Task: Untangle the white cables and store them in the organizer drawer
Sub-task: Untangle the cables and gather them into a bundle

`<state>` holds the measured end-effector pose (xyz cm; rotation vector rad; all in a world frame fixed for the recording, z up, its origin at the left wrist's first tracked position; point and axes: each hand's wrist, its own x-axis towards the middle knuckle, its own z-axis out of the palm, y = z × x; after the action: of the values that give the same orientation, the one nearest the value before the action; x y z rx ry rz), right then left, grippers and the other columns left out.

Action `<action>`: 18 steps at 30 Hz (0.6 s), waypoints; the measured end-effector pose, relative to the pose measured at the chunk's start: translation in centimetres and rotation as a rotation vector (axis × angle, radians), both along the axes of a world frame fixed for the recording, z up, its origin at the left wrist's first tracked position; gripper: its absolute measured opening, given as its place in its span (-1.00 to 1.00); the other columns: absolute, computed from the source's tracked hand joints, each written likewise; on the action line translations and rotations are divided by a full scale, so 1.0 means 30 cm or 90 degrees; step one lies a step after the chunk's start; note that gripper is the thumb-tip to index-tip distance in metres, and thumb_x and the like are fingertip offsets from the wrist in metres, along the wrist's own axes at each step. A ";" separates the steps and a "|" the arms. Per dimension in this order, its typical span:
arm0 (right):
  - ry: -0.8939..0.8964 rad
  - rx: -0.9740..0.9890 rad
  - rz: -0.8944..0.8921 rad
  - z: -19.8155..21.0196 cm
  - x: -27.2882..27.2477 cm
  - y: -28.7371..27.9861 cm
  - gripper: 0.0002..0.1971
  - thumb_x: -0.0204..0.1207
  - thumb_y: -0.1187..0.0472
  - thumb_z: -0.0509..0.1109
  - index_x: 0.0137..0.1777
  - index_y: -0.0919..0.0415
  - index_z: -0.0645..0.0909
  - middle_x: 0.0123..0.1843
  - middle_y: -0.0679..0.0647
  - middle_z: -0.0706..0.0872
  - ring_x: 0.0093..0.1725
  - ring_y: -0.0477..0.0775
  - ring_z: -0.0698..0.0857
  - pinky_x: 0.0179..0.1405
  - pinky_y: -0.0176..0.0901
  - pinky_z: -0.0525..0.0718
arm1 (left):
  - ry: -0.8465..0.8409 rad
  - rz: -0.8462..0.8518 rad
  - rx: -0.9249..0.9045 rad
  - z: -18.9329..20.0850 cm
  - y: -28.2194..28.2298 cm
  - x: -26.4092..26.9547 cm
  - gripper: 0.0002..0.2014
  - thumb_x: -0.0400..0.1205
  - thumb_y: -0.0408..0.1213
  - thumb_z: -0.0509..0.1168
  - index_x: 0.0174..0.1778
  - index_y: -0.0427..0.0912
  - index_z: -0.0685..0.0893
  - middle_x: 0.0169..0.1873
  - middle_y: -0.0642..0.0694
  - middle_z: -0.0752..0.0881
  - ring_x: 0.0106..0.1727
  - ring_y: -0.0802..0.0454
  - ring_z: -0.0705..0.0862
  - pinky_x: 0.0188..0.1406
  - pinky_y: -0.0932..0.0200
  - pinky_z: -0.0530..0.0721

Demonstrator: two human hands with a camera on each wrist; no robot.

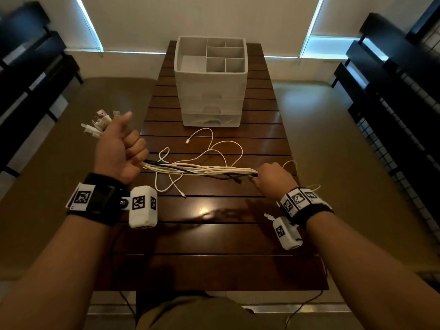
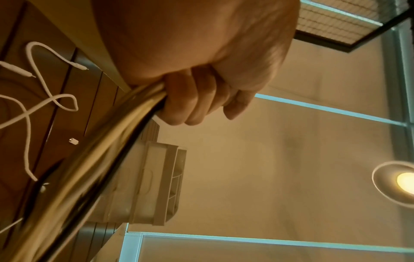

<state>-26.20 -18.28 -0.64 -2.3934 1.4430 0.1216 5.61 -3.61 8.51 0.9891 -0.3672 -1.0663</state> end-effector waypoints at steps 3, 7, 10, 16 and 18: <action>0.016 -0.022 0.031 0.081 -0.004 0.013 -0.68 0.75 -0.14 0.31 -0.18 0.02 0.56 -0.21 0.04 0.64 -0.29 0.04 0.63 -0.27 -0.03 0.63 | -0.004 0.009 0.005 0.005 0.006 0.027 -0.43 0.76 -0.05 0.32 -0.37 0.07 0.04 -0.62 0.07 0.09 -0.59 0.11 -0.02 -0.72 0.26 0.05; -0.035 -0.059 0.039 0.208 -0.014 0.000 -0.65 0.73 -0.12 0.33 -0.24 0.02 0.62 -0.27 0.02 0.63 -0.32 0.04 0.62 -0.29 0.00 0.66 | -0.005 0.013 0.011 -0.001 -0.002 0.039 -0.43 0.76 -0.05 0.32 -0.37 0.07 0.03 -0.62 0.07 0.09 -0.61 0.11 0.00 -0.73 0.27 0.05; -0.145 -0.026 0.040 0.232 -0.005 -0.017 -0.67 0.68 -0.16 0.41 -0.25 -0.03 0.74 -0.35 0.00 0.71 -0.36 0.06 0.68 -0.34 -0.04 0.68 | -0.012 0.032 0.010 0.004 -0.004 0.046 -0.43 0.76 -0.06 0.32 -0.30 0.08 -0.01 -0.61 0.07 0.08 -0.60 0.11 0.00 -0.73 0.26 0.06; -0.113 0.215 0.053 0.067 -0.096 0.009 -0.83 0.63 -0.01 0.54 -0.15 0.03 0.79 -0.32 0.02 0.77 -0.41 0.01 0.73 -0.48 -0.29 0.63 | -0.003 0.052 0.002 0.004 0.008 0.043 -0.44 0.76 -0.06 0.32 -0.42 0.06 0.09 -0.63 0.08 0.10 -0.61 0.12 0.01 -0.73 0.26 0.06; -0.090 0.175 0.027 0.034 -0.096 -0.010 -0.73 0.64 -0.12 0.51 -0.23 -0.03 0.77 -0.36 0.01 0.75 -0.41 0.01 0.69 -0.42 -0.17 0.61 | 0.010 0.049 0.002 -0.014 0.002 0.033 -0.44 0.76 -0.07 0.32 -0.37 0.07 0.04 -0.64 0.09 0.10 -0.63 0.14 0.02 -0.75 0.26 0.06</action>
<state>-29.07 -18.57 0.39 -2.1642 1.2257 0.1476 6.60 -3.57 8.08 0.9897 -0.3129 -1.0047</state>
